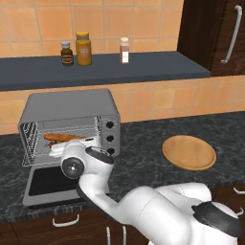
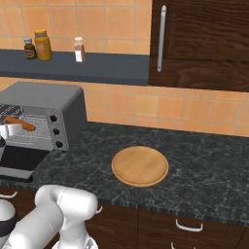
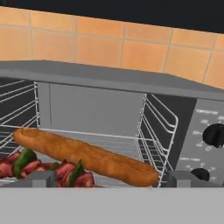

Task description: Pick up the kebab skewer and baguette bread, and place them inside the toaster oven. Close the toaster oven door and start by setting the timer.

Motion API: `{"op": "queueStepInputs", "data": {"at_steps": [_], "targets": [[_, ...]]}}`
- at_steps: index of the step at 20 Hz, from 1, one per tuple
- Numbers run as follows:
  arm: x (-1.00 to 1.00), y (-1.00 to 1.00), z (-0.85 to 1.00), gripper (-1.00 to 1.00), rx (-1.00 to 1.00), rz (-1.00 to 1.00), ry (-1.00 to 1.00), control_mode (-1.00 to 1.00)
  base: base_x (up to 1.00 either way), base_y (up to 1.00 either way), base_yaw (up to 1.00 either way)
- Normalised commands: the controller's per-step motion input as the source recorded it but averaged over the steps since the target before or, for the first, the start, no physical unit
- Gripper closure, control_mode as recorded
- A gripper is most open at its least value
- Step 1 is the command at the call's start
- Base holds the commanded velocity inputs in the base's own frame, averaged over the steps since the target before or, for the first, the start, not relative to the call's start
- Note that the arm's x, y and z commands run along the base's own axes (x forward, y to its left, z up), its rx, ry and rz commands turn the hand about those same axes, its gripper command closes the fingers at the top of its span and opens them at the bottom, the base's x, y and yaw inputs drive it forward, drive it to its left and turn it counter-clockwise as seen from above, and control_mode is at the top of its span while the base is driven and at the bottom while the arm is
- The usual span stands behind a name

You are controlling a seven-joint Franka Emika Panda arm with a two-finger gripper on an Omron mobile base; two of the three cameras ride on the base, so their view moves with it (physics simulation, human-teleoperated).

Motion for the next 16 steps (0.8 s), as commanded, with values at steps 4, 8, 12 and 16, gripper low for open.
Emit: {"op": "queueStepInputs", "data": {"at_steps": [4,8,12,16], "targets": [[0.02,0.0,0.0,-1.0,0.0,0.0,-0.02,-1.0,0.0,0.0,0.0],[0.12,0.0,0.0,-1.0,0.01,0.0,0.0,-1.0,0.0,0.0,0.0],[0.0,0.07,-0.03,-1.0,0.03,0.0,0.0,-1.0,0.0,0.0,0.0],[0.0,0.19,-0.11,-1.0,0.06,0.0,0.0,-1.0,0.0,0.0,0.0]]}}
